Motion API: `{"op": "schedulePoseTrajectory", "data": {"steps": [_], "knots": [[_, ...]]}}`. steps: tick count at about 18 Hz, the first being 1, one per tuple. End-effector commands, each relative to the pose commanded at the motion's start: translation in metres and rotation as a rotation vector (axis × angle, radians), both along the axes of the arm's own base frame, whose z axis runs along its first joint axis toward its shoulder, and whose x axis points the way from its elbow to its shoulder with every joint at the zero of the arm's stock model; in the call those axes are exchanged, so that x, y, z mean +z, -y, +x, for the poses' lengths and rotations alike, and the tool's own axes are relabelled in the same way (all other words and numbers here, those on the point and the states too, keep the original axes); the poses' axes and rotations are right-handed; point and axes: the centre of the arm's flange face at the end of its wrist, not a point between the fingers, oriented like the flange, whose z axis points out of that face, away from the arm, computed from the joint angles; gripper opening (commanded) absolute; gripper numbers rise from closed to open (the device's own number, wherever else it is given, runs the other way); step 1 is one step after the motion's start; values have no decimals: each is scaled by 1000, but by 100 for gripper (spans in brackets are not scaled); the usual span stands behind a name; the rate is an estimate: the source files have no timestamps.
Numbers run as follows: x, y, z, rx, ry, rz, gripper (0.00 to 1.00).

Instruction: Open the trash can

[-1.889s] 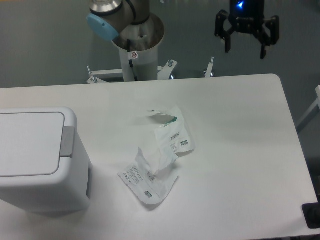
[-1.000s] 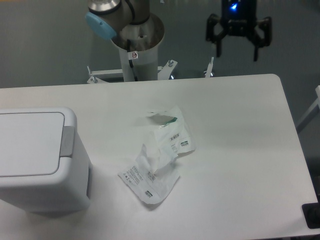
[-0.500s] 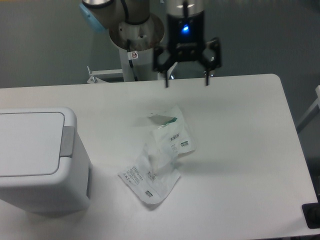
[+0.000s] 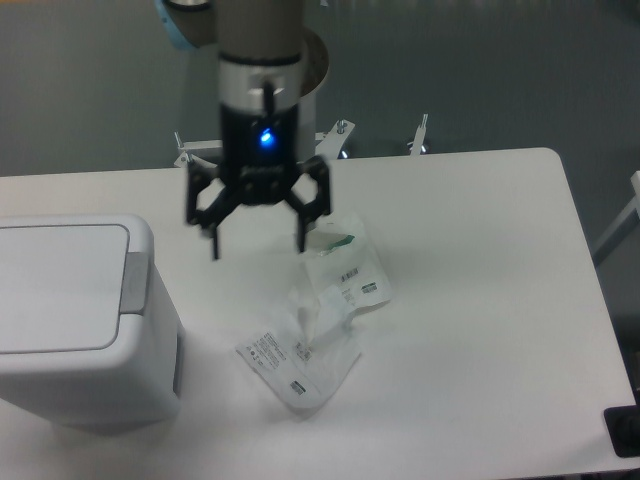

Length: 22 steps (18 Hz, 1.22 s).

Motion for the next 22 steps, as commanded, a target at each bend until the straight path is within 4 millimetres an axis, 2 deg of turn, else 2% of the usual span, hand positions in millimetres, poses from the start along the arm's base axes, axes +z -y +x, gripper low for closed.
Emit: {"op": "schedulePoseTrajectory", "data": {"steps": [3,9,22], "knots": [[-6,-8,13,4,28,-2,100],[-18,-18,24,-15,43,-20,100],[-26,-24,19,-21,42,-27,100]]}}
